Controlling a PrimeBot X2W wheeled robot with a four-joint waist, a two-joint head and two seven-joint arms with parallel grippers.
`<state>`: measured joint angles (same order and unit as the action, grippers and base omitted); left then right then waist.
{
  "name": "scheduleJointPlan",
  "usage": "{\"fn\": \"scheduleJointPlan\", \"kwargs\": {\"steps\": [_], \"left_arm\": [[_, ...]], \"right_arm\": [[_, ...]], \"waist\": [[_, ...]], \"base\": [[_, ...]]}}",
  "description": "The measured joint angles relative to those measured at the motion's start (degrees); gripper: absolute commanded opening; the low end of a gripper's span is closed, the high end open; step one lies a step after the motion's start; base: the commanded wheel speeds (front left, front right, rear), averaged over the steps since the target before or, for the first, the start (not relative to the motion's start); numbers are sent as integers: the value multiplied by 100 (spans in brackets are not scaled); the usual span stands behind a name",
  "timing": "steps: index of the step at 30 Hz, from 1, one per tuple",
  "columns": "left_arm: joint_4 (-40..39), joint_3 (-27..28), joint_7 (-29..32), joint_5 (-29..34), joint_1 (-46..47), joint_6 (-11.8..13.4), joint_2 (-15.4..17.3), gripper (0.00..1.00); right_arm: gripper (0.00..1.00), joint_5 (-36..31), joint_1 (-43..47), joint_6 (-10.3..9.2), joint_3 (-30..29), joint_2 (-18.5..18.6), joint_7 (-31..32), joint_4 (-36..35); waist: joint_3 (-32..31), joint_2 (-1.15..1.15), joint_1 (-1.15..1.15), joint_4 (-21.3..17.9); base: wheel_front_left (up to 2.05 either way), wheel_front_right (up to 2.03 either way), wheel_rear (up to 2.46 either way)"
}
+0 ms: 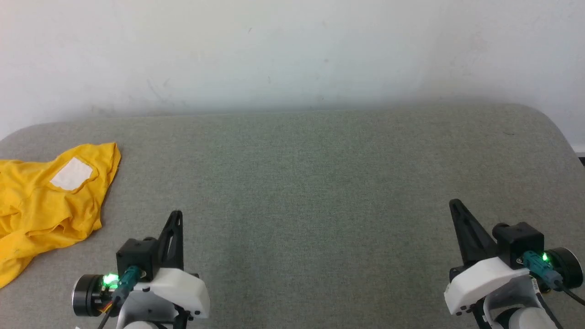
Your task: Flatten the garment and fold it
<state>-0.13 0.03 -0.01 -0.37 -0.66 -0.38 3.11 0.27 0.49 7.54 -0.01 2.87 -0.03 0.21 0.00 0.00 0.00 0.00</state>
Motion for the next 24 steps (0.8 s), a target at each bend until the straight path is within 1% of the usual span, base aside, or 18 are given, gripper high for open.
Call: {"fn": "scheduleJointPlan", "kwargs": {"steps": [1, 2, 24], "left_arm": [[-1, 0, 0, -1, -1, 0, 1, 0], [-1, -1, 0, -1, -2, -2, 1, 100], [-79, 0, -163, -14, -32, -8, 3, 100]], "right_arm": [[0, 1, 1, 0, 1, 0, 0, 1], [100, 1, 1, 0, 0, 0, 0, 4], [100, 174, 24, 0, -194, 0, -176, 24]], "waist": [[0, 0, 0, 0], [0, 0, 0, 0], [12, 0, 0, 15]], "base": [[0, 0, 0], [0, 0, 0], [0, 0, 0]]}}
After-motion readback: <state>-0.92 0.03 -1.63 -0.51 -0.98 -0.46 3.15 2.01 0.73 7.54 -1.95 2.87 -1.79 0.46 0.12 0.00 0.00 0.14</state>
